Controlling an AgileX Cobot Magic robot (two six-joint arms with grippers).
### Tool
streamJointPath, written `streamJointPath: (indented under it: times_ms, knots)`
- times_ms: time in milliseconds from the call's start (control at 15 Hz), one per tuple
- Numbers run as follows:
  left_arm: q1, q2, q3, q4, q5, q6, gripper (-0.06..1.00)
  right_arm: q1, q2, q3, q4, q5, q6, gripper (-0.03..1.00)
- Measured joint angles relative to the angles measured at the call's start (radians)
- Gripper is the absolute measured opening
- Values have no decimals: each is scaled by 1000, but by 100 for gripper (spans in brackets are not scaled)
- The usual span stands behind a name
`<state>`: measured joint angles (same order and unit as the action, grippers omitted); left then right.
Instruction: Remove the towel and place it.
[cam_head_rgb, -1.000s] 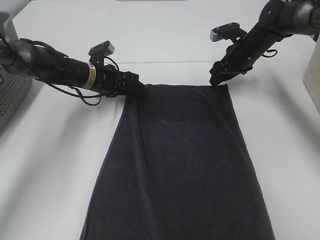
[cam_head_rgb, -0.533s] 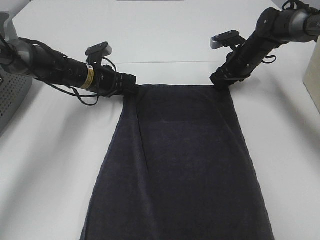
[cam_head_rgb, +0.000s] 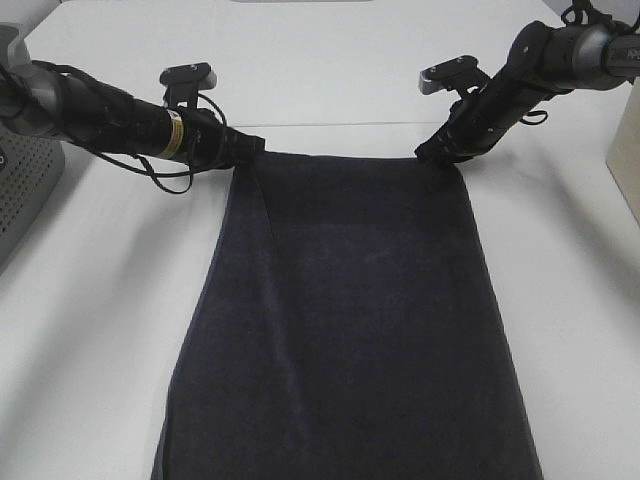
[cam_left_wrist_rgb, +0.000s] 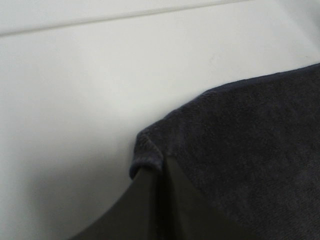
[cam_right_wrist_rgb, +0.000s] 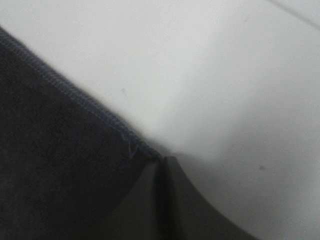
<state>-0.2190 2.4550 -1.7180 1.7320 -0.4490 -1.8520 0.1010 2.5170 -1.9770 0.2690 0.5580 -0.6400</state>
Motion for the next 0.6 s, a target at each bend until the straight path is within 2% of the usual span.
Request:
streamJointPath:
  times_ms: [200, 333, 467, 600]
  knots:
    - [0, 14, -84, -5, 59, 156, 0, 0, 12, 8, 16, -215, -28, 1]
    - [0, 54, -146, -63, 72, 274, 0, 0, 18, 8, 43, -350, -54, 1]
    - [0, 101, -173, -155, 81, 414, 0, 0, 51, 8, 50, -449, -59, 1]
    - [0, 141, -174, -303, 106, 602, 0, 1, 106, 10, 50, -547, -62, 1]
